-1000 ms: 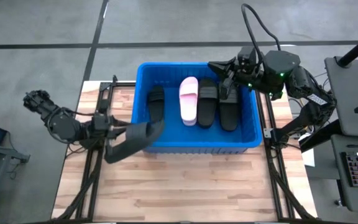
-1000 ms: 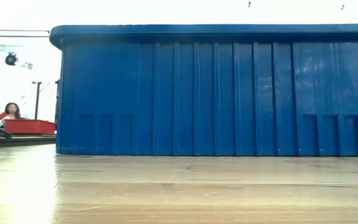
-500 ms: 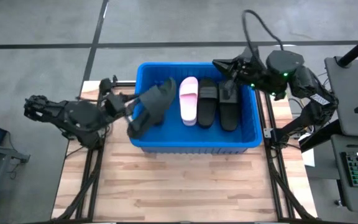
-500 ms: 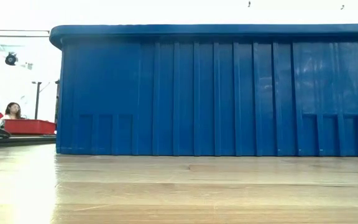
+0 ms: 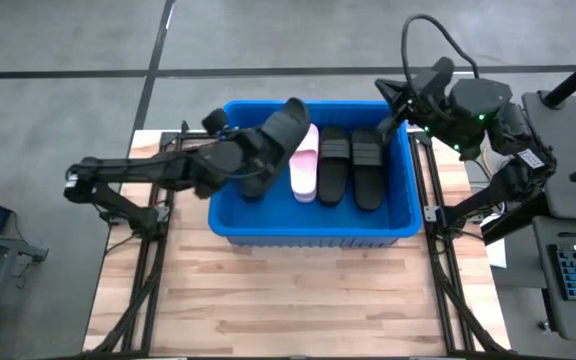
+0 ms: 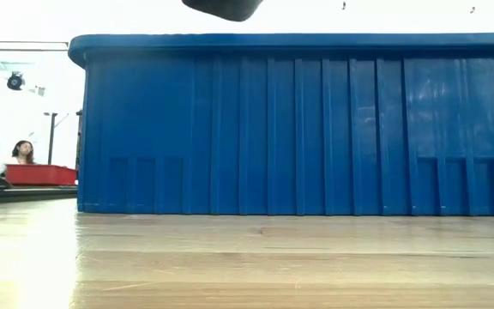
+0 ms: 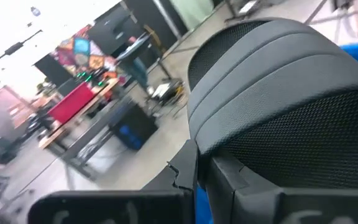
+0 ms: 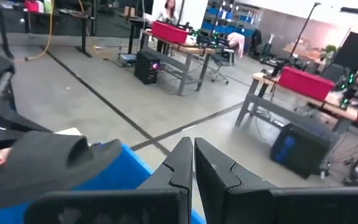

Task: Pick and place slides into bin
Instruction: Put the black slide into the blue bin

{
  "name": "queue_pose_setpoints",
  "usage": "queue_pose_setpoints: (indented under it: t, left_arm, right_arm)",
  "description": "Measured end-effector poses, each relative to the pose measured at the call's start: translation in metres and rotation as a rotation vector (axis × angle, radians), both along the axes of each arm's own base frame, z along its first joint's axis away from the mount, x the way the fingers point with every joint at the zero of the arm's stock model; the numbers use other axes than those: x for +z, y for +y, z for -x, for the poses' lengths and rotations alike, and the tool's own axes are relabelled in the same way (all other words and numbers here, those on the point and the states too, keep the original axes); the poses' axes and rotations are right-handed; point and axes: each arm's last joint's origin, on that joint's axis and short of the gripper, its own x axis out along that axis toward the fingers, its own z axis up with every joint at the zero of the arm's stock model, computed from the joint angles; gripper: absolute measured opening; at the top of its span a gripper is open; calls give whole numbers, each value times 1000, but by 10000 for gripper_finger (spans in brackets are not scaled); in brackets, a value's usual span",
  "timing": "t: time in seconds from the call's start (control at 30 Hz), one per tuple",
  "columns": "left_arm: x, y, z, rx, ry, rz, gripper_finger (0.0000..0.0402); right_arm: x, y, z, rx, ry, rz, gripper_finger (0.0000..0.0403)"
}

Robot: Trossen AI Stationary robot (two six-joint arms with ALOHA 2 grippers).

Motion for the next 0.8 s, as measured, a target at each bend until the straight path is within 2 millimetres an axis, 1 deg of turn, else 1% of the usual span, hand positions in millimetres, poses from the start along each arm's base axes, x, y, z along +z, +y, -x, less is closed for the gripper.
queue_pose_setpoints:
  t: [0.17, 0.33, 0.53, 0.67, 0.8]
  left_arm:
    - [-16, 25, -26, 85, 61, 1, 0]
    - [-43, 50, -49, 158, 144, 5, 0]
    - [-78, 74, -75, 260, 250, -6, 0]
    - [-101, 87, -86, 331, 320, -20, 0]
    - [-119, 93, -93, 470, 393, -88, 0]
  right_arm:
    - [3, 0, 9, 5, 26, 43, 9]
    - [7, 0, 19, 7, 25, 62, 9]
    - [8, 0, 31, 8, 31, 63, 9]
    - [9, -1, 36, 8, 34, 68, 9]
    - [10, -1, 41, 10, 41, 78, 9]
